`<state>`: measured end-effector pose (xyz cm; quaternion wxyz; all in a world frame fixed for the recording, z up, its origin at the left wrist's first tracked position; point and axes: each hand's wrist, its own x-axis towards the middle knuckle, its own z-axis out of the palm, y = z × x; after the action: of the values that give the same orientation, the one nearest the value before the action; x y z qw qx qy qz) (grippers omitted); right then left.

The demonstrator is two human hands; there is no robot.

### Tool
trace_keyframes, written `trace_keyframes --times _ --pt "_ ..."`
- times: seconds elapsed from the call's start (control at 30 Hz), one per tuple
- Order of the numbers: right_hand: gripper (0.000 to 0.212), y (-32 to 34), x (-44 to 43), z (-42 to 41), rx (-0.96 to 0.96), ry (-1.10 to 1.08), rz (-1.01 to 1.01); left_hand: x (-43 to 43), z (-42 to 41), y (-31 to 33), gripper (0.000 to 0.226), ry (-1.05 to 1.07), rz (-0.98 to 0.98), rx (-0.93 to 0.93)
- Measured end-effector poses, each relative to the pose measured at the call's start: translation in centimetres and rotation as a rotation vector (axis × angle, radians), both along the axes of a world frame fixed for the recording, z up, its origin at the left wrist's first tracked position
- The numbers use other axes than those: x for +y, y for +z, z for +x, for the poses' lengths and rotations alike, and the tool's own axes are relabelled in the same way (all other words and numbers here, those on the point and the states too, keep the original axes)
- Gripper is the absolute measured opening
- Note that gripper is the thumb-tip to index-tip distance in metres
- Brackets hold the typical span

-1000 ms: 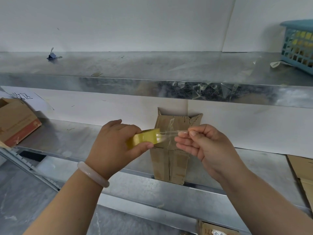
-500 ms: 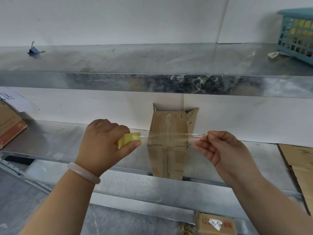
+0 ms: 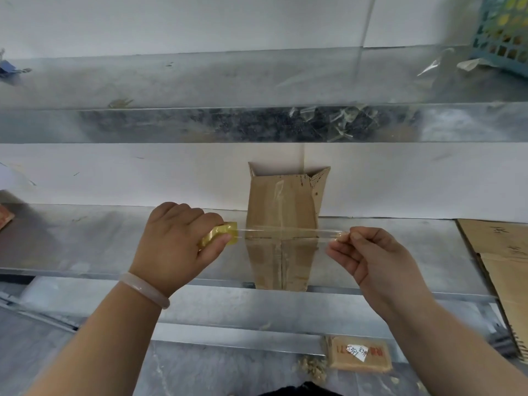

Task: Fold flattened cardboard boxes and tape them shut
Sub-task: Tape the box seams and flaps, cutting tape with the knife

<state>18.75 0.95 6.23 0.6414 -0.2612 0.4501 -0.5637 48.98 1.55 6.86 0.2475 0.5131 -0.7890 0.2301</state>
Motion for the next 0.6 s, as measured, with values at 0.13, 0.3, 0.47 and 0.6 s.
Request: trace_keyframes --times 0.13,0.3,0.47,0.6 --pt "0.014 -0.5 -0.2 0.4 0.009 -0.028 0.025 -0.2 0.0 -0.7 0.036 0.001 0.017 -0.007" --pt "0.019 -1.0 -0.6 0.9 -0.048 -0.049 0.088 -0.8 0.1 -1.5 0.039 0.028 0.069 -0.007" --pt "0.017 -1.7 -1.4 1.2 -0.119 -0.031 0.179 -0.9 -0.1 -2.3 0.043 0.047 0.138 0.008" --pt "0.016 -2.7 -1.6 1.5 -0.132 0.009 0.242 -0.7 -0.4 -2.8 0.04 0.052 0.14 0.026"
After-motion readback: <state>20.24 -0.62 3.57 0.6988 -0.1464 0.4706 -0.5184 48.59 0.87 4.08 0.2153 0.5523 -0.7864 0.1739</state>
